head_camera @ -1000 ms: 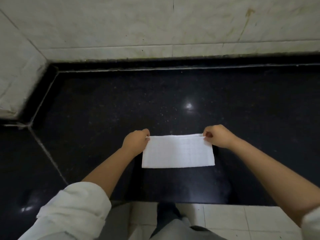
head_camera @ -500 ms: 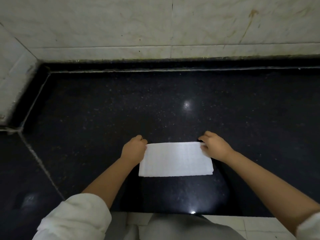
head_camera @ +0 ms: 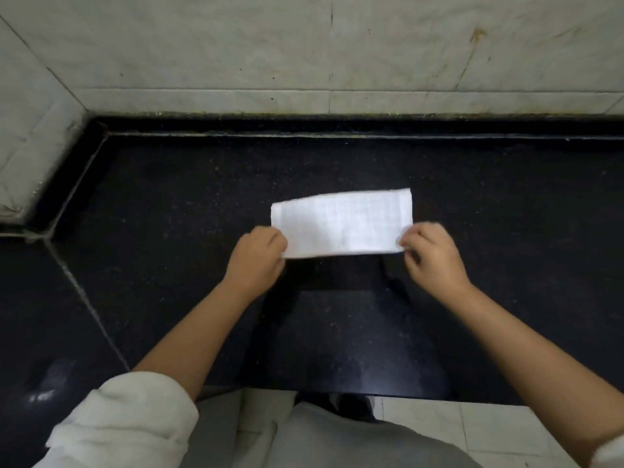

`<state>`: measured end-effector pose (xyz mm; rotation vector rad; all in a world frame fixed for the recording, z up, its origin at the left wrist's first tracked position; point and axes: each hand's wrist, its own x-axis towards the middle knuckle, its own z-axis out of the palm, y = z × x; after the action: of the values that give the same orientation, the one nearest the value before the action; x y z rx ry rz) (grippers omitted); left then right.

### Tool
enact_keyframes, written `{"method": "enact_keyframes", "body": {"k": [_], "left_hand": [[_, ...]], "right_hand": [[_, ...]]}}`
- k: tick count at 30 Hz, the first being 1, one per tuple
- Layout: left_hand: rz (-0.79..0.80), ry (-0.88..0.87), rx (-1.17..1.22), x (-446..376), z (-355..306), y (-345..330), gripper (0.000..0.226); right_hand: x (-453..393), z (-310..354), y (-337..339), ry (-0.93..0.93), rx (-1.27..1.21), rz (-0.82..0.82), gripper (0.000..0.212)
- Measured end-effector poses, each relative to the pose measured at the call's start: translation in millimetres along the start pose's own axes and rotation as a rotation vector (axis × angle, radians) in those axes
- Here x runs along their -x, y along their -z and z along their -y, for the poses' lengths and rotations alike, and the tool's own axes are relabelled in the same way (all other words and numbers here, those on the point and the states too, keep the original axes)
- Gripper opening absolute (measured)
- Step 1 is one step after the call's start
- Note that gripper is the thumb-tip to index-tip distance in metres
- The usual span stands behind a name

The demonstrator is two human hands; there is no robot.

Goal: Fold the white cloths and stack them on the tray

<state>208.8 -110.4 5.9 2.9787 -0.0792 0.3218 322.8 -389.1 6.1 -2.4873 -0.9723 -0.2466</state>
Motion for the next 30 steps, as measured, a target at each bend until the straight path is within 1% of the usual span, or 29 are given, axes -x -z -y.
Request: {"method": "enact_keyframes", "body": {"k": [2,4,5,7,9,10,11,12,14,17,20,22,23,25,27,28,30], "left_hand": [[0.250,-0.015,-0.026,24,-4,-22,0.011],[0.508,0.080,-0.041,47,-11,-40,0.027],[0.552,0.134,-0.029,55,-14,-45,0.033],[0.490,0.180,0.034,58,-20,-45,0.029],[0.410,0.162,-0.020,50,-26,-46,0.024],[0.350,0.167,-0.039,42,-28,-48,0.026],[0.320,0.182,-0.035,34,-32,-49,0.030],[0.284,0.193,-0.029,26,-35,-51,0.034],[0.277,0.256,0.049,12,-41,-54,0.044],[0.397,0.352,-0.018,3,-39,-67,0.060],[0.456,0.426,-0.003,10,-36,-84,0.073],[0.462,0.431,0.006,14,-34,-90,0.089],[0.457,0.434,0.014,15,-33,-91,0.091],[0.452,0.441,0.027,15,-33,-92,0.079],[0.438,0.441,0.041,14,-34,-91,0.067],[0.433,0.440,0.047,14,-34,-91,0.065],[0.434,0.432,0.062,15,-33,-90,0.065]], "right_hand": [[36,-1,-21,-0.035,0.100,0.179,0.011],[69,1,-42,-0.078,0.181,0.416,0.034],[80,4,-47,-0.105,0.198,0.461,0.037],[89,7,-49,-0.170,0.200,0.442,0.038],[85,14,-49,-0.318,0.143,0.359,0.041],[79,17,-48,-0.405,0.146,0.284,0.037],[72,21,-45,-0.498,0.155,0.249,0.035],[64,24,-44,-0.580,0.188,0.260,0.035],[53,28,-47,-0.636,0.285,0.327,0.039],[41,32,-56,-0.717,0.288,0.397,0.038],[38,34,-62,-0.810,0.185,0.359,0.030],[38,35,-63,-0.832,0.109,0.315,0.022],[39,35,-64,-0.833,0.054,0.274,0.017],[39,38,-63,-0.873,-0.139,0.177,0.009],[34,46,-59,-0.928,-0.368,0.081,0.015],[29,54,-56,-0.922,-0.441,0.034,0.017],[17,73,-51,-0.828,-0.513,-0.037,0.018]]}}
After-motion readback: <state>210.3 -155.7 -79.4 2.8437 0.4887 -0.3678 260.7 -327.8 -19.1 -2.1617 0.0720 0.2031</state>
